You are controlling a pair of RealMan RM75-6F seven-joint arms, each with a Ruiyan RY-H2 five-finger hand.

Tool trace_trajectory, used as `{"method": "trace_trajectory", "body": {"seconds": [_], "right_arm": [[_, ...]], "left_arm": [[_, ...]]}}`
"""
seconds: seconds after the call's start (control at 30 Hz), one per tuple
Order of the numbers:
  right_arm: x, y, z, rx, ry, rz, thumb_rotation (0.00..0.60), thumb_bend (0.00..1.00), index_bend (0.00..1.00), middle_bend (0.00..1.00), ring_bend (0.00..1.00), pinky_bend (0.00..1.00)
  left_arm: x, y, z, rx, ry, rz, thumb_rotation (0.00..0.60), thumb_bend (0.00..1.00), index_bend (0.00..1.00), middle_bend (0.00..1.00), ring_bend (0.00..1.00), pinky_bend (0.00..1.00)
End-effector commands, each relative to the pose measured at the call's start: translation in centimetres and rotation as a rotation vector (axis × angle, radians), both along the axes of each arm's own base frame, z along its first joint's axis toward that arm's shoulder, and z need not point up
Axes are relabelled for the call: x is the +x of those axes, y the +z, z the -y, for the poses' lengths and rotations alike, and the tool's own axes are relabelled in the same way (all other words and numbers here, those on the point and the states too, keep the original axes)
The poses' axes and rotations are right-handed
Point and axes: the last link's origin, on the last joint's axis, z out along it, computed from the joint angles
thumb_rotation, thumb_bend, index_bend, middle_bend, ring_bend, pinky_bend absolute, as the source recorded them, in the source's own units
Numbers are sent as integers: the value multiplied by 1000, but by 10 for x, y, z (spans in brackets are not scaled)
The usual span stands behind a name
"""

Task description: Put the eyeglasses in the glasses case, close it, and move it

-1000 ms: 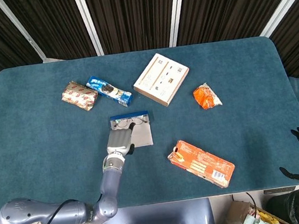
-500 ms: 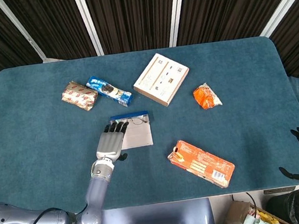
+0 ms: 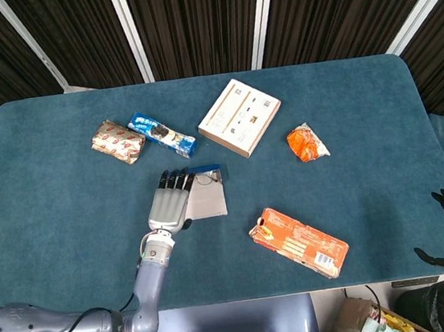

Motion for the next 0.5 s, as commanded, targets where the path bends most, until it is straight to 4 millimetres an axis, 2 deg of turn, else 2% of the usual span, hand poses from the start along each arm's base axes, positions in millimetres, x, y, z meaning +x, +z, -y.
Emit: {"method": "trace_trajectory", "body": {"seconds": [0.03, 0.5], "right_arm": [[0, 0, 0, 0, -1, 3, 600, 259, 90, 40, 125, 161], [0, 1, 0, -3, -1, 5, 600, 259, 90, 40, 126, 161]], "left_arm": [[-1, -12, 1, 1, -23, -20, 600, 147, 0, 18, 0, 0], [-9, -31, 7, -4, -67, -62, 600, 147, 0, 4, 0, 0]]}}
